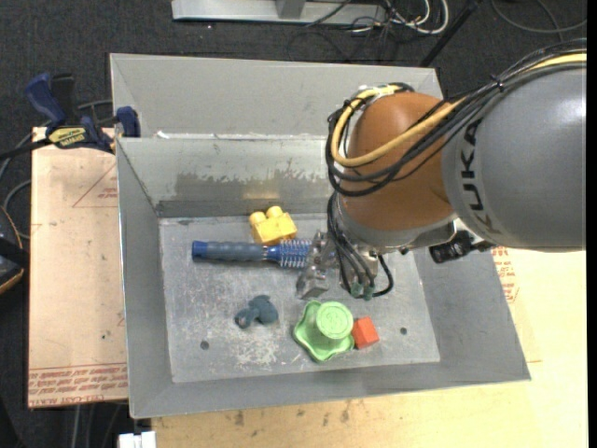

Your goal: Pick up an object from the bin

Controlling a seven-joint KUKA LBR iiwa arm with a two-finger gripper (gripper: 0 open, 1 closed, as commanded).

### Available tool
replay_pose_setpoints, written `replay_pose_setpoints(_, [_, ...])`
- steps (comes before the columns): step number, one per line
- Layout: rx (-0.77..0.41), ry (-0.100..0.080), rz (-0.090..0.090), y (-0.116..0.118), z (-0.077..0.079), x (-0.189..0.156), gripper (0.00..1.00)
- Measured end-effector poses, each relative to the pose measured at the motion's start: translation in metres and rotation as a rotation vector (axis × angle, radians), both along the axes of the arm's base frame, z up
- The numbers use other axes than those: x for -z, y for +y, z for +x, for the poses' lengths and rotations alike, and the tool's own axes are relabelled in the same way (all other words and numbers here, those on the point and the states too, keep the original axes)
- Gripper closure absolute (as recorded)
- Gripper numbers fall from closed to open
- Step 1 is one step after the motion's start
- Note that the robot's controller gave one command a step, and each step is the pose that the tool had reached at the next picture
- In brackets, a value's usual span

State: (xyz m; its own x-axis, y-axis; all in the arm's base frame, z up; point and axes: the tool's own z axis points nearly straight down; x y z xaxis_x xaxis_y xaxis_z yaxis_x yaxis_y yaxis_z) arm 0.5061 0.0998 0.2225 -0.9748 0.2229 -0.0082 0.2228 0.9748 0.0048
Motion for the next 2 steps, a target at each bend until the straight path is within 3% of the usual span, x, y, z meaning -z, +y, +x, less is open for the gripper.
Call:
replay_pose_setpoints(1, [0.0, 0.007, -0.002, -0.001, -0.001, 0.005, 0.0])
replay_pose_setpoints(2, [0.071, 0.014, -0.002, 0.04, 0.037, 0.139, 0.0])
